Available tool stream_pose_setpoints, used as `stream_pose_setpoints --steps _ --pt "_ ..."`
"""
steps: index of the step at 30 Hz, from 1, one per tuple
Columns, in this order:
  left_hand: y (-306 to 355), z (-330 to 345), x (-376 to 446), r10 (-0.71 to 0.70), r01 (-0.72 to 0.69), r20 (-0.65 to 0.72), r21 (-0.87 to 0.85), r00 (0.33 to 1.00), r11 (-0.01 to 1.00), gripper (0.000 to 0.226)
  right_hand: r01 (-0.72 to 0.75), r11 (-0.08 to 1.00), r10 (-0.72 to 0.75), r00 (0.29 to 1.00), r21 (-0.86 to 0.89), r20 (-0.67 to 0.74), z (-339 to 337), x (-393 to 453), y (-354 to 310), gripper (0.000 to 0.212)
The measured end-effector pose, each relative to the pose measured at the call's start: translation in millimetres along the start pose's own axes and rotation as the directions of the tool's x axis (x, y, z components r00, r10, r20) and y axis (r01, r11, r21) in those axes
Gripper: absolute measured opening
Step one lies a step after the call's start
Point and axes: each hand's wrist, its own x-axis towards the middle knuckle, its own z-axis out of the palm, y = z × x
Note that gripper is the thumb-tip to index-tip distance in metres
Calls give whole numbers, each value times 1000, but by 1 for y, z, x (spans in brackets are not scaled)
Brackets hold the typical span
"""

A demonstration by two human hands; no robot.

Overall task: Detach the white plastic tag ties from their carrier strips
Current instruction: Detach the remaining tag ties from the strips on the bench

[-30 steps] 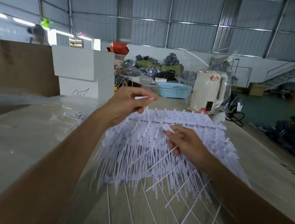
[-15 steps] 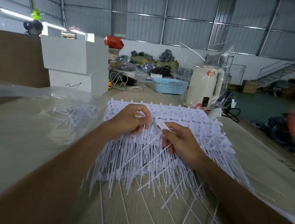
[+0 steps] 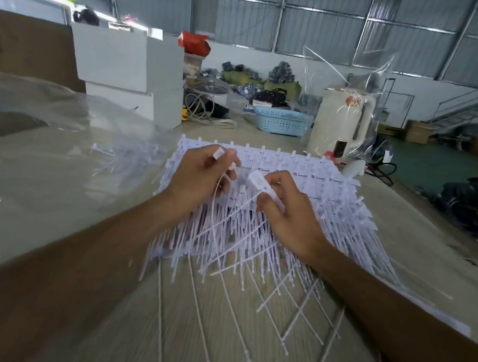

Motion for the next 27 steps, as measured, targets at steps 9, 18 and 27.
stream_pose_setpoints --steps 9,18,27 --pt "24 -9 -29 -251 237 20 -413 968 879 28 -129 937 73 981 324 178 -22 18 -36 13" --pt "68 -43 -31 -89 246 246 -739 965 627 21 -307 723 11 901 619 434 -62 29 -44 38" --pt "34 -33 -47 -241 267 129 -262 962 927 21 -402 758 -102 705 514 702 -53 22 -47 15"
